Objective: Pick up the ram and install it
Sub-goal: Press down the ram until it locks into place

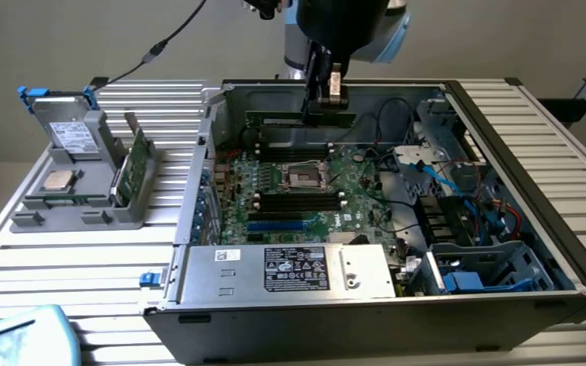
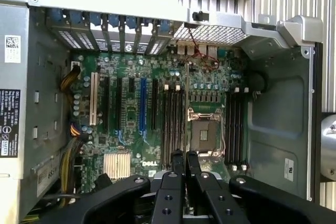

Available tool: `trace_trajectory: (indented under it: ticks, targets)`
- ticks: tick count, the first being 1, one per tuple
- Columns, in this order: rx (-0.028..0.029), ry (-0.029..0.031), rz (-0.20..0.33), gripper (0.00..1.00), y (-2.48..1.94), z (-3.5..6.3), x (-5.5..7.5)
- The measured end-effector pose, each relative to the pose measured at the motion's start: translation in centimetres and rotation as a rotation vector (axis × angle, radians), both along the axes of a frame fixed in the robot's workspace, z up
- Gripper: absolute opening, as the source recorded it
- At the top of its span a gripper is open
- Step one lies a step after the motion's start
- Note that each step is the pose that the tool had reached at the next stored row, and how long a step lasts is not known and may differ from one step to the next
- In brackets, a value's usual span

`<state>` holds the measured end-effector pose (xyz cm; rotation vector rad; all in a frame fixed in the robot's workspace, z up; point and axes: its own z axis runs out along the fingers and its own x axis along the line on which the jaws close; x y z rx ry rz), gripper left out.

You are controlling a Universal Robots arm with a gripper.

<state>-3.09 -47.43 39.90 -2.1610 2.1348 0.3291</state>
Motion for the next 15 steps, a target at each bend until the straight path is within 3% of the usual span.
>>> trace_trajectory:
  ticks: [3, 9, 15]
  targets:
    - [-0.0059, 0.0026, -0.024, 0.14, -0.01, -0.09, 0.00]
    - [-0.0315, 0.0245, -0.055, 0.14, -0.01, -0.13, -0.01]
    - [-0.0574, 0.0259, -0.080, 0.14, -0.01, -0.28, 0.31]
